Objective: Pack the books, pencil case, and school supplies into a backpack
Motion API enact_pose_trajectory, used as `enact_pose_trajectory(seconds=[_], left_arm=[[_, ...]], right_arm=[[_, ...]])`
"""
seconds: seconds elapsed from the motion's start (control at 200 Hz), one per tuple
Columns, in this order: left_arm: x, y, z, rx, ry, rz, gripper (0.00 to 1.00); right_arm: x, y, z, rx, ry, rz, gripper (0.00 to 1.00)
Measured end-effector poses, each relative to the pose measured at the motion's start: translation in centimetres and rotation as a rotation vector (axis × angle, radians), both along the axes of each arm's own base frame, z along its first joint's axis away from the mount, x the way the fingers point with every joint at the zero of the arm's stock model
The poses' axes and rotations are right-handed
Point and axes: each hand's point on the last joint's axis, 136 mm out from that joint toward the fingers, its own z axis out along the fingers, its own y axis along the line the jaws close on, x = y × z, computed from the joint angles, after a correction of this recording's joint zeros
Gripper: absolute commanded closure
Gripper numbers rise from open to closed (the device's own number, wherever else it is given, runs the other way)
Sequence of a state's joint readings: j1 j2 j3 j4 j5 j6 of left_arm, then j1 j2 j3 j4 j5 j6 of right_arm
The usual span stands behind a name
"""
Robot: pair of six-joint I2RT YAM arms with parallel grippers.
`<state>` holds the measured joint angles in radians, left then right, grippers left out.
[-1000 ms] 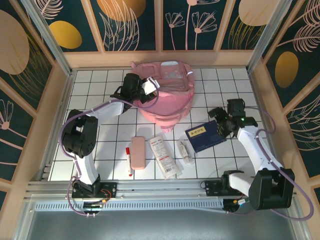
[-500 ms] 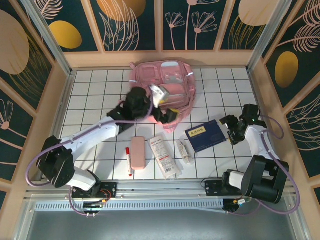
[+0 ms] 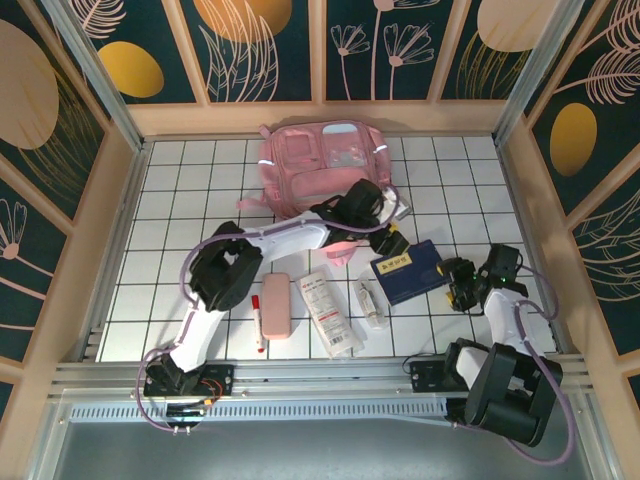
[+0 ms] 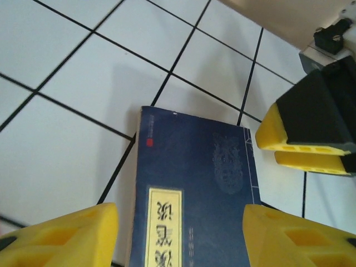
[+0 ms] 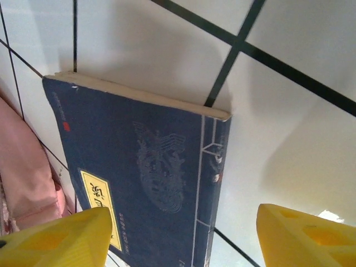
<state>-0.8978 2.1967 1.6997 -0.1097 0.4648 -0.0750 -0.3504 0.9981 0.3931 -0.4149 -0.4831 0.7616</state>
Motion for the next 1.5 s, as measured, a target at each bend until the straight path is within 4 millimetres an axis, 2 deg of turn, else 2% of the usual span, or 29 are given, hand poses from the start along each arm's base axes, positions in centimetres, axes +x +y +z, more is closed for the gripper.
enact_pose_trajectory(seconds=[0.13,0.24,0.35,0.43,0.525,0.606,0.646,0.711,0.966,1.096,1.196,1.281,1.376,1.501], left_arm=[[-0.9,-2.0,-1.1,0.043,0.040,-0.026,0.41],[-0.6,-3.8,-2.0,0.069,0.069,-0.018,0.43],[0.2,-4.0,-4.4,0.129,0.098,0.030,0.41],[0.4,-3.3,-6.5,0.185,0.126,0.070,0.34],[0.8,-2.5,-8.2,0.240,0.133,0.123,0.35],[1.4,-2.0,-8.8,0.269,0.120,0.166,0.35],[1.5,-1.9,-8.9,0.274,0.116,0.179,0.38],[1.4,-1.9,-9.1,0.274,0.124,0.193,0.41],[1.3,-1.7,-9.2,0.163,0.180,0.249,0.55],[1.0,-1.8,-9.3,0.112,0.234,0.268,0.68],[0.7,-1.9,-9.3,0.099,0.268,0.274,0.72],[0.4,-2.0,-9.3,0.100,0.285,0.278,0.79],[0.7,-1.6,-9.5,0.111,0.301,0.296,0.82],[0.4,-1.6,-9.4,0.108,0.322,0.293,0.84]], right_arm=[[0.2,0.2,-0.4,0.032,-0.040,0.019,0.36],[0.8,0.5,-0.1,0.036,-0.091,0.051,0.37],[1.3,0.6,0.4,0.024,-0.133,0.082,0.38],[1.5,0.6,0.5,0.015,-0.149,0.099,0.37],[1.4,0.6,0.2,0.015,-0.140,0.109,0.32],[1.2,0.6,-0.1,0.010,-0.128,0.113,0.20],[1.2,0.5,-0.2,0.005,-0.123,0.109,0.10],[1.2,0.5,-0.3,0.004,-0.124,0.113,0.09],[1.2,0.5,-0.8,0.033,-0.100,0.103,0.20],[1.3,0.5,-1.0,0.047,-0.094,0.103,0.28],[1.5,0.5,-1.1,0.051,-0.096,0.108,0.32],[1.9,0.5,-1.1,0.049,-0.115,0.123,0.41],[2.3,0.5,-1.2,0.041,-0.138,0.146,0.51],[3.5,2.6,-0.1,0.076,-0.241,0.261,0.58]])
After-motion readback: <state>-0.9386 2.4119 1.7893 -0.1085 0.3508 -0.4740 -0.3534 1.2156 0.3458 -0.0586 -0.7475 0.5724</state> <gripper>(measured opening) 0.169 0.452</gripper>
